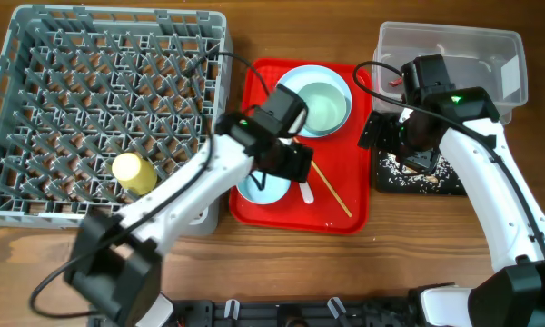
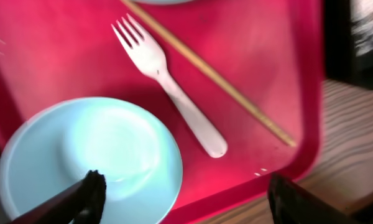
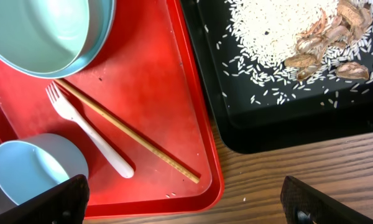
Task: Sort waste into correct bins and load items into the dishwasher rack
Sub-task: 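Reach the left gripper to the small light-blue bowl on the red tray, then carry the light-blue bowl with the left gripper into the rack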
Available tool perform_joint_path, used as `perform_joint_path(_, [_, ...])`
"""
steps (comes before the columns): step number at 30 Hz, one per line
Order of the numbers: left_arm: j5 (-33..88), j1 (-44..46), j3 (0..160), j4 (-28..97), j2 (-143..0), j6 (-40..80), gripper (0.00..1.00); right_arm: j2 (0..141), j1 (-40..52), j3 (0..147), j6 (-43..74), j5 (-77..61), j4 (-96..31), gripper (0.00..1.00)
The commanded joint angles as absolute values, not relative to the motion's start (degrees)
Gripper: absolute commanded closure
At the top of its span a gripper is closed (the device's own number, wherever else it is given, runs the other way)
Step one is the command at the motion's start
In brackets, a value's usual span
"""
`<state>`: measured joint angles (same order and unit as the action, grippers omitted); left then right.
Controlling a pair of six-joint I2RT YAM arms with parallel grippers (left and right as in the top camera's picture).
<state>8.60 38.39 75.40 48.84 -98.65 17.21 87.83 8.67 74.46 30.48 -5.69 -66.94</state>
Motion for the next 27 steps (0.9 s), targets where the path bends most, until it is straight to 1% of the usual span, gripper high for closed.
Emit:
perform_joint_path(1, [7.0, 40.2, 76.1, 48.2, -104.1, 17.2, 0.26, 86.8, 8.6, 75.7, 30.0, -4.4, -67.2, 0.00])
perform_joint_path(5, [7.0, 41.6, 76.1, 47.4, -108.7, 17.2, 0.40, 86.8, 8.6, 75.7, 30.0, -4.4, -67.2, 0.00])
perform_joint_path(8, [6.9, 42.1, 76.1, 46.8, -110.7, 17.2, 0.47, 86.8, 8.6, 75.7, 30.0, -4.4, -67.2, 0.00])
perform_joint_path(9, [6.9, 42.2, 76.1, 46.5, -111.4, 17.2, 0.53, 86.8, 8.6, 75.7, 30.0, -4.4, -67.2, 0.00])
perform_joint_path(11, [6.7, 42.2, 76.1, 46.4, -111.8, 17.2, 0.61, 86.8, 8.6, 75.7, 30.0, -4.4, -67.2, 0.00])
perform_joint_path(14, [4.9, 42.2, 76.1, 46.2, -111.8, 17.2, 0.65, 86.8, 8.6, 75.7, 30.0, -4.4, -67.2, 0.00])
perform_joint_path(18, [3.8, 42.2, 76.1, 46.3, -111.9, 17.2, 0.77, 86.8, 8.6, 75.7, 30.0, -4.4, -67.3, 0.00])
perform_joint_path(22, [3.7, 42.3, 76.1, 46.2, -112.4, 17.2, 0.82, 86.8, 8.6, 75.7, 30.0, -4.4, -67.3, 0.00])
perform_joint_path(26, [3.1, 42.3, 76.1, 46.2, -112.7, 17.2, 0.96, 86.8, 8.6, 75.7, 30.0, -4.5, -67.3, 0.00])
perform_joint_path(27, [3.1, 42.3, 76.1, 46.2, -112.7, 17.2, 0.96, 86.8, 8.6, 75.7, 30.0, -4.5, -67.3, 0.00])
